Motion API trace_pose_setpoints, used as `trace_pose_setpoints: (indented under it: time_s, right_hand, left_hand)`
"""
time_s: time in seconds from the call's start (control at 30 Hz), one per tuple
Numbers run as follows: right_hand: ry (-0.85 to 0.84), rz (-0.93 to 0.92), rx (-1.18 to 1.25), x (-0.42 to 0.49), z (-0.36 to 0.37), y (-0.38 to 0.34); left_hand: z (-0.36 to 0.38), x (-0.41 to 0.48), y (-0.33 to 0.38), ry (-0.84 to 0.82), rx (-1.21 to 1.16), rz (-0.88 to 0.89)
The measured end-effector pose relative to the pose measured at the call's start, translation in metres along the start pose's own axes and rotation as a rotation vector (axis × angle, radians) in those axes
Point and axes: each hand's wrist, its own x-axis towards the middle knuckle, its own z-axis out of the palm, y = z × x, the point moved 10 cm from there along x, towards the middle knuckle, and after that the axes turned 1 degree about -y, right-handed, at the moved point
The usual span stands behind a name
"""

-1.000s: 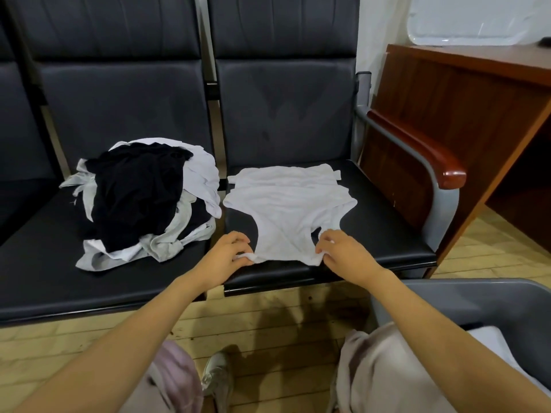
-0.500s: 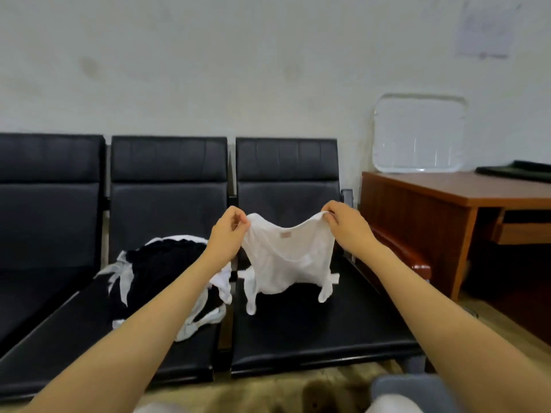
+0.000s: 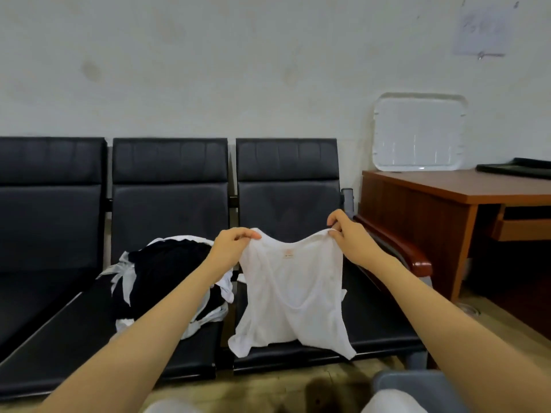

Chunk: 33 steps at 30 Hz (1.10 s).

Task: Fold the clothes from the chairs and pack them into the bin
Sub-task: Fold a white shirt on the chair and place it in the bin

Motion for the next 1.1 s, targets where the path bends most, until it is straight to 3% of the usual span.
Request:
trace_pose_setpoints:
  time_s: [0.2,0.37,0.43,0.53,0.67,0.73,0.87,0.97,1.1]
  right_hand:
    - [-0.070,0.004,-0.103,0.026,0.069,0.053]
    - [0.093,0.126,0.015,0.100,0.102,0.110]
    - [0.081,0.178,-0.018,0.129,0.130,0.135]
    - [-0.110,0.270,-0.100,0.152,0.201,0.183]
    - [-0.483,0.388,-0.156,0.124,0.300,0.241]
    - [-0.557,0.412,-0.209,0.110,0.319,0.253]
    - [-0.367,0.461,0.005,0.102,0.298,0.249]
    - [-0.253,0.442,0.067,0.086,0.267,0.233]
    - [-0.276,0.424,0.073,0.047,0.246,0.211]
  left_hand:
    - [0.041,0.043,-0.080,-0.065,0.144,-0.093]
    - [0.070,0.127,-0.115,-0.023,0.186,-0.072]
    - [0.094,0.162,-0.136,-0.056,0.237,-0.051]
    - [0.148,0.192,-0.192,-0.219,0.361,-0.103]
    - [0.204,0.184,-0.283,-0.468,0.515,-0.307]
    - [0.210,0.174,-0.301,-0.486,0.516,-0.329]
    - [0.178,0.166,-0.280,-0.278,0.433,-0.218]
    - [0.155,0.135,-0.274,-0.301,0.442,-0.253]
    - [0.128,0.069,-0.282,-0.333,0.385,-0.425]
